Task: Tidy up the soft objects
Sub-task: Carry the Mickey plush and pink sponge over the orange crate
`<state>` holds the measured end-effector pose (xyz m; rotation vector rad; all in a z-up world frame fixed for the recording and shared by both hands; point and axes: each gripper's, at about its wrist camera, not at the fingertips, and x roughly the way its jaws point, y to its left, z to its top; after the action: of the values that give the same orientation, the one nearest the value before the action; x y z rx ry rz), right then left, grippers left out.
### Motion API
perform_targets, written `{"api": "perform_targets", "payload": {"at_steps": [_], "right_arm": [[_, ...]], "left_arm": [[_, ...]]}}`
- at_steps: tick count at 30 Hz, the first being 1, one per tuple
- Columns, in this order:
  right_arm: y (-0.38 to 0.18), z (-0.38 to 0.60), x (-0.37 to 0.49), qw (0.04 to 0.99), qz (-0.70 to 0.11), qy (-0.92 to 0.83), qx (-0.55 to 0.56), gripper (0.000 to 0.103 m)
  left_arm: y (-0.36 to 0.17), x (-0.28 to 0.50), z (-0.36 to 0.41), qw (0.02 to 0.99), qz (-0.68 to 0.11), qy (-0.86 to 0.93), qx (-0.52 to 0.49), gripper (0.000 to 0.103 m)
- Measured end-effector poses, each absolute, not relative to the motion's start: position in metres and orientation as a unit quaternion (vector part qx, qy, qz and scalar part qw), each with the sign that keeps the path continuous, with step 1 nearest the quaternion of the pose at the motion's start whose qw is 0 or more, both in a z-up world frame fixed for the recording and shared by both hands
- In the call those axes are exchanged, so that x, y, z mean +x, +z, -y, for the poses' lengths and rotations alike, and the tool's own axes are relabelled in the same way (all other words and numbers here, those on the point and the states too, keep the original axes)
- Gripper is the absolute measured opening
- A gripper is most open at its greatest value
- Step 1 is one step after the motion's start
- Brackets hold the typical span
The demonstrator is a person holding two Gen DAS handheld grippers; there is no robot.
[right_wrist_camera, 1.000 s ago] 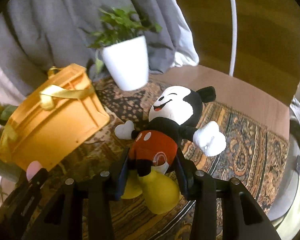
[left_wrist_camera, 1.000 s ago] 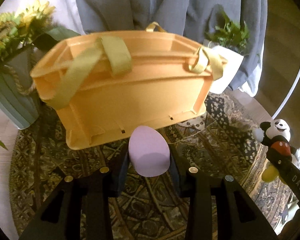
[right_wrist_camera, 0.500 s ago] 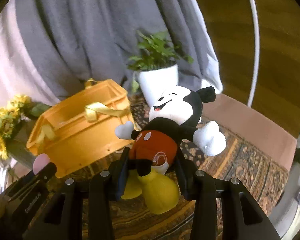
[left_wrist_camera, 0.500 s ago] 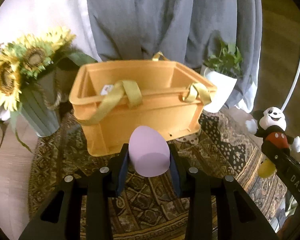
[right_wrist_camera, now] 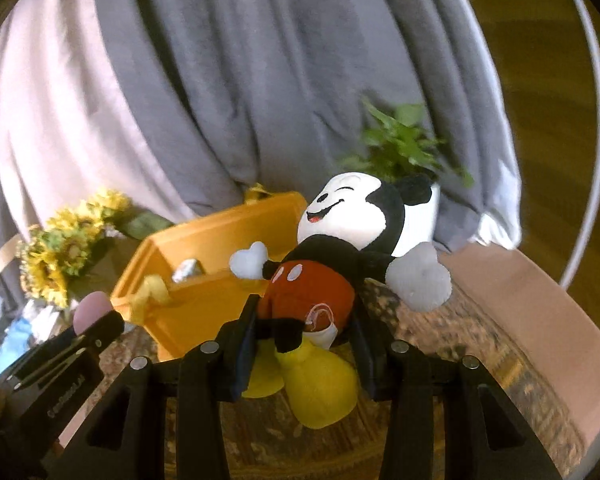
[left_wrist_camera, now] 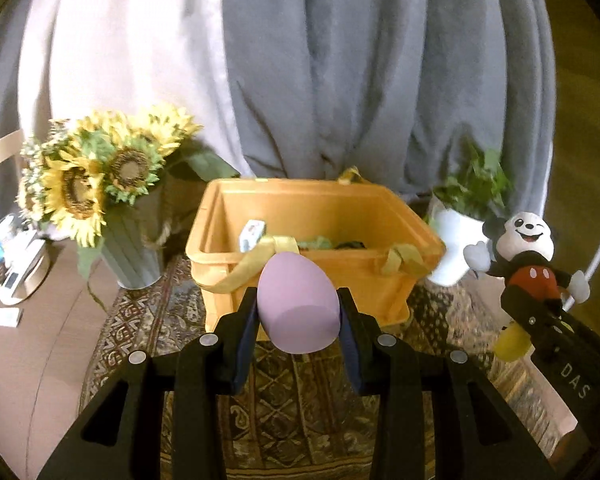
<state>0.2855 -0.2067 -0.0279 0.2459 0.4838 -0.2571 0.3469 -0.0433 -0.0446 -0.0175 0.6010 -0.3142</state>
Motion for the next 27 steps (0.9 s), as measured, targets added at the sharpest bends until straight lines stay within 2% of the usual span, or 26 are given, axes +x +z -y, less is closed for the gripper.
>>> {"api": "perform_targets", "payload": {"at_steps": [12, 27], "right_arm": [[-0.003, 0.228, 0.321, 0.969, -0.225, -0.009, 0.103, 0.043], [0.014, 0.217, 0.366, 0.969, -0.222, 0.010, 0.112, 0.043]], "left_arm": [[-0.024, 0.343, 0.056, 0.953, -0.286, -0.079, -0.061, 0.037], [0.004, 0.380, 0.056, 0.962, -0.259, -0.084, -0.028, 0.037]]}}
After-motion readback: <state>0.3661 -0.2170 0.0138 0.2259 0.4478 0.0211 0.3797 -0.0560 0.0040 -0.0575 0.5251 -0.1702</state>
